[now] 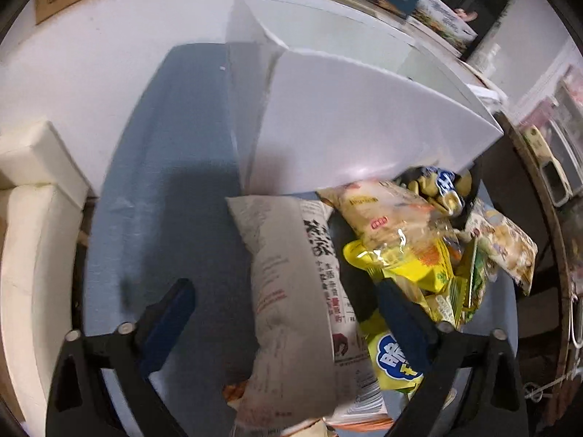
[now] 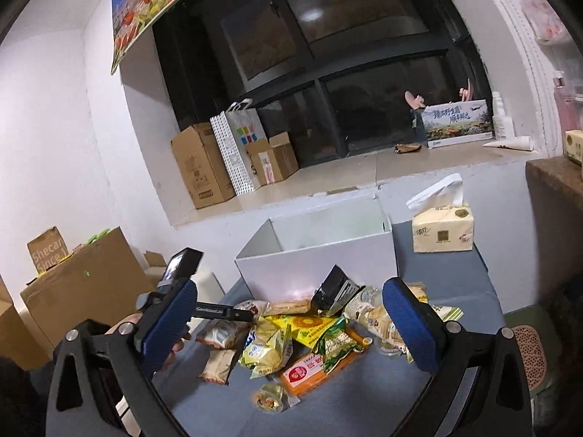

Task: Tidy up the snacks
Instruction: 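Grasp white snack bag with left tool while right tool grasps patterned chip tube, drop both in box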

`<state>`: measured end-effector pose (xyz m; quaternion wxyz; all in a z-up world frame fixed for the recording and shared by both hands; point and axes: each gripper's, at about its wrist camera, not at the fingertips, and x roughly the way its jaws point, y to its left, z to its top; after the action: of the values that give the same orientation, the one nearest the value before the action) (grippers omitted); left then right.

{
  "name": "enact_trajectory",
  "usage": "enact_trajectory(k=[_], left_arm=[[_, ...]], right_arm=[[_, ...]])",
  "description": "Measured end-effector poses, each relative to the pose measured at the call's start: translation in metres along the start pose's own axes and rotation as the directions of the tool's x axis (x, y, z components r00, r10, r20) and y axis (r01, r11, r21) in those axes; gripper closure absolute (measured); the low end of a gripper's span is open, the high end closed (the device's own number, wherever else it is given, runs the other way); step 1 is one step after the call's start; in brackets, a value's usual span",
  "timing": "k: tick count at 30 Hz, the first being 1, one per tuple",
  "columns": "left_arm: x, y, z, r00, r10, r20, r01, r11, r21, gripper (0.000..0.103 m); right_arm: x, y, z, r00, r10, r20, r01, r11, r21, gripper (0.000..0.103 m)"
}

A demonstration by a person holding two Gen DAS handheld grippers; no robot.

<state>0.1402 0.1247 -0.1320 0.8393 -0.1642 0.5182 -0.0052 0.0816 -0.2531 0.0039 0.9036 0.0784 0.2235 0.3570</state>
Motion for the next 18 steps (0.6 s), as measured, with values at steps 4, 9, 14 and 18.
enact_trajectory(k=[4,9,14,18], left_arm=[[-0.003,0.004,-0.007,0.999,-0.045,0.019,0.045,0.999,0.004,0.061],[-0.036,-0.005,-0.022,0.991,-0.054,0.119,0.045,0.996,0.078,0.063],[-0.088,-0.009,-0.043,0.965,-0.082,0.248,0.059,0.993,0.098,0.064],[-0.127,-0.014,-0.065,0.931,-0.119,0.344,0.078,0.988,0.132,0.064]], right_arm=[[0.004,-0.005,-0.004,0.999,-0.023,-0.027,0.024,1.000,0.004,0.000],[0.006,-0.013,-0.006,0.998,-0.043,-0.049,0.043,0.999,0.008,0.000],[0.021,-0.016,-0.008,0.989,-0.102,-0.110,0.091,0.991,-0.095,0.000],[0.051,-0.016,-0.013,0.955,-0.214,-0.207,0.144,0.940,-0.308,0.000]])
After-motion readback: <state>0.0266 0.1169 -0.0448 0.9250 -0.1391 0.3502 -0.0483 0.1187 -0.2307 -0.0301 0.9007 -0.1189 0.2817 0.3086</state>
